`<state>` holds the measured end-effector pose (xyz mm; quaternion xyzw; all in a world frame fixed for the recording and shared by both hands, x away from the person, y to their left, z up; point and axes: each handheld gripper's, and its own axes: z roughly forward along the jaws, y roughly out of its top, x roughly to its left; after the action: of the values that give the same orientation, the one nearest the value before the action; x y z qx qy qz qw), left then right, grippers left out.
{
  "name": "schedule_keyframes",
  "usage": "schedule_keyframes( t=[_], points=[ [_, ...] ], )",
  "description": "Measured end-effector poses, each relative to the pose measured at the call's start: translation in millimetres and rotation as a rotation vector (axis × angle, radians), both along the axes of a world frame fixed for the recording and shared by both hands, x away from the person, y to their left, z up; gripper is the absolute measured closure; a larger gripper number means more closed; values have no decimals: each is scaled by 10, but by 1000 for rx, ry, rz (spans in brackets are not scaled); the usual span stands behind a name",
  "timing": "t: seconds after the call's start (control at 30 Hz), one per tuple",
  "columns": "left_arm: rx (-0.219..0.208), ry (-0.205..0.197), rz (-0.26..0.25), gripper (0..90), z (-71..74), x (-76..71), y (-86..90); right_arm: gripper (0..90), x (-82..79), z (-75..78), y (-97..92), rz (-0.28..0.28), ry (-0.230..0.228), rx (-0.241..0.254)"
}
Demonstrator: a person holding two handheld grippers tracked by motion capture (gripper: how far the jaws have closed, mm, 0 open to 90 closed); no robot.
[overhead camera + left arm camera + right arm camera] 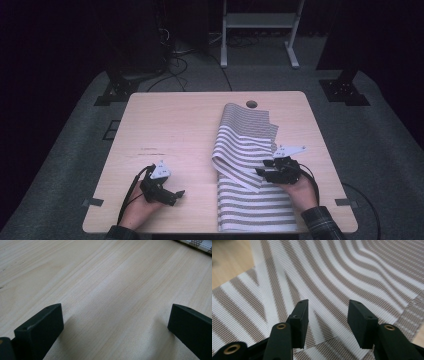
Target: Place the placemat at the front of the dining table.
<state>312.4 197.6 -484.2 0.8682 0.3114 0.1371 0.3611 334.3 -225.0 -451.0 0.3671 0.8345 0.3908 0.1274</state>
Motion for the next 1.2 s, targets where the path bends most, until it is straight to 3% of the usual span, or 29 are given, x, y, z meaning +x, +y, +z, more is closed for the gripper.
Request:
schedule_keyframes(
  t=[0.23, 0.57, 0.67, 0.93, 0.97, 1.07, 1.2],
  points=[
    [0, 0, 0, 0, 0, -1, 0, 476, -193, -107, 75, 44, 18, -42],
    [0, 0, 0, 0, 0, -2, 1, 379, -235, -198, 217, 89, 43, -67],
    [2, 0, -1, 0, 1, -2, 2, 396, -265, -215, 257, 88, 9, -107],
    [2, 0, -1, 0, 1, -4, 2, 633, -238, -210, 199, 49, 12, -79],
    [2, 0, -1, 0, 1, -4, 3, 734, -232, -202, 198, 52, 9, -88],
    [2, 0, -1, 0, 1, -4, 2, 846, -233, -184, 210, 35, -14, -123],
    [2, 0, -2, 0, 1, -4, 2, 867, -211, -155, 195, 32, -15, -124]
  ],
)
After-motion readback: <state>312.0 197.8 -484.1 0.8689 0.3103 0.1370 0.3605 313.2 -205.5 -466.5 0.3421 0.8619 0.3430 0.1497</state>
